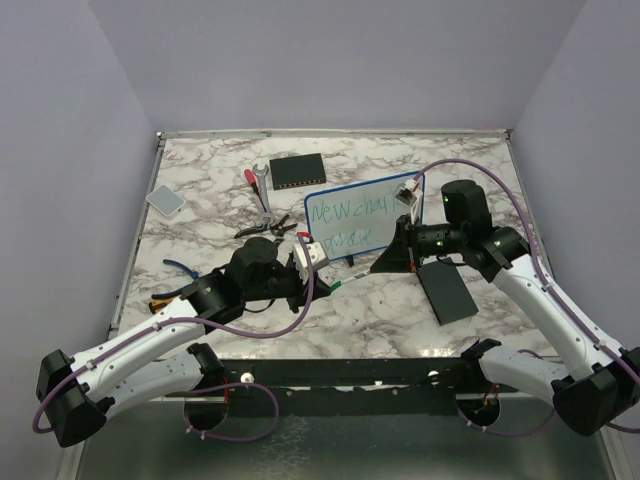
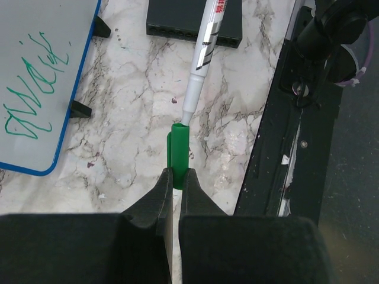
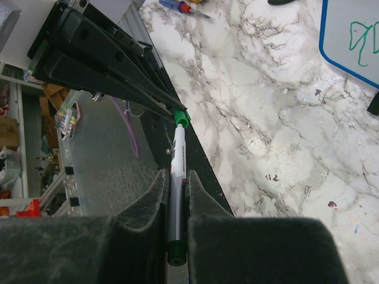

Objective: Write a sentence on the whiteboard
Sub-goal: Close the whiteboard marker at the center of the board.

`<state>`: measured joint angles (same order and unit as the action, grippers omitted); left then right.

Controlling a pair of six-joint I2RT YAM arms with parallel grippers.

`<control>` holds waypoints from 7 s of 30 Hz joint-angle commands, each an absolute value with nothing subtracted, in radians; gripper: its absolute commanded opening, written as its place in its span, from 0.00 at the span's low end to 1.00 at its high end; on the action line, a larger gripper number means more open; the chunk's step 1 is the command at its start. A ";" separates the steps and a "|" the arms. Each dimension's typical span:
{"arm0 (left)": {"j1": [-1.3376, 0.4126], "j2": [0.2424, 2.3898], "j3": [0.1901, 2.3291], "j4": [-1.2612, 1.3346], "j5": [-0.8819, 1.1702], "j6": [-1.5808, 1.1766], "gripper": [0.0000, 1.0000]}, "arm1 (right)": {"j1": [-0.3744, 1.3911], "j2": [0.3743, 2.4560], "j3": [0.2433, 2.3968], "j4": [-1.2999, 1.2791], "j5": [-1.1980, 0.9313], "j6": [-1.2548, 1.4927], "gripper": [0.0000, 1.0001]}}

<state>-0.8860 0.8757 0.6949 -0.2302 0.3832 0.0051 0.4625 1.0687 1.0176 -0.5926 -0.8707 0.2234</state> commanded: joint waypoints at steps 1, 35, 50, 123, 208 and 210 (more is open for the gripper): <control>-0.890 0.867 0.684 -0.210 0.423 0.011 0.00 | 0.458 1.087 1.004 -0.612 -0.934 0.204 0.01; -0.892 0.825 0.675 -0.114 0.475 -0.043 0.00 | 0.458 1.130 0.961 -0.547 -1.084 0.236 0.01; -0.891 0.816 0.652 0.047 0.431 -0.169 0.00 | 0.494 1.127 0.930 -0.504 -1.080 0.263 0.01; -0.895 0.943 0.736 -0.216 0.508 -0.135 0.69 | 0.581 1.065 0.958 -0.540 -0.859 0.238 0.01; -0.859 0.937 0.714 0.082 0.457 -0.190 0.00 | 0.861 1.145 0.692 -0.158 -0.835 0.516 0.00; -0.855 0.944 0.716 0.088 0.472 -0.185 0.00 | 0.866 1.154 0.697 -0.157 -0.833 0.526 0.01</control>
